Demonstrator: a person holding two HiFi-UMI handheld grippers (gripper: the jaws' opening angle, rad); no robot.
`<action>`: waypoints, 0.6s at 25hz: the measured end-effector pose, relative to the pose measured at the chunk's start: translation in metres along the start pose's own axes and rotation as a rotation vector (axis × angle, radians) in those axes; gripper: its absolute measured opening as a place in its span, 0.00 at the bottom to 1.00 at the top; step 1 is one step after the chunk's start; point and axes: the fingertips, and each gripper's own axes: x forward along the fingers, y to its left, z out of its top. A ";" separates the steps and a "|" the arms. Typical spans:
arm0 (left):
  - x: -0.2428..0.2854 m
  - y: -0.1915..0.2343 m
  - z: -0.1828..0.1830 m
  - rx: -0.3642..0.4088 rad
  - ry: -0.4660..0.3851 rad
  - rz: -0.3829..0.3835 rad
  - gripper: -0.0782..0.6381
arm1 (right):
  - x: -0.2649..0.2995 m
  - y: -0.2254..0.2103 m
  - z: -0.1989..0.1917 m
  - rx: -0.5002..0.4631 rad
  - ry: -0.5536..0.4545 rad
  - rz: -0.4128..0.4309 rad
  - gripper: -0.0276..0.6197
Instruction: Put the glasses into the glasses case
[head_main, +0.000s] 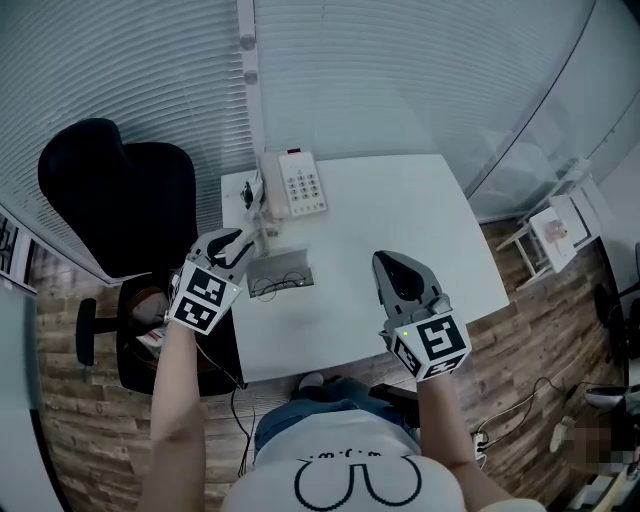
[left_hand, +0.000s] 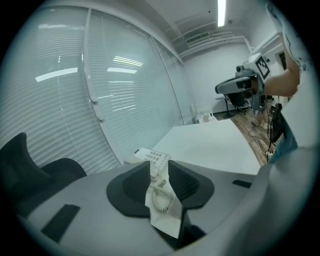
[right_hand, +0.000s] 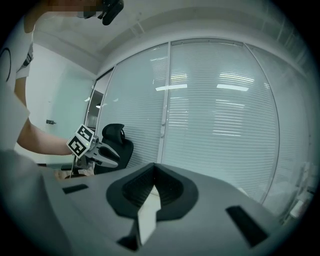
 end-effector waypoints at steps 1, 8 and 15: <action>-0.005 0.003 0.005 -0.007 -0.019 0.017 0.28 | 0.001 0.001 0.003 -0.005 -0.005 0.002 0.06; -0.055 0.017 0.064 -0.086 -0.267 0.159 0.13 | -0.004 0.000 0.028 -0.032 -0.067 0.005 0.06; -0.116 0.025 0.095 -0.156 -0.378 0.379 0.13 | -0.016 0.009 0.072 -0.081 -0.172 0.016 0.06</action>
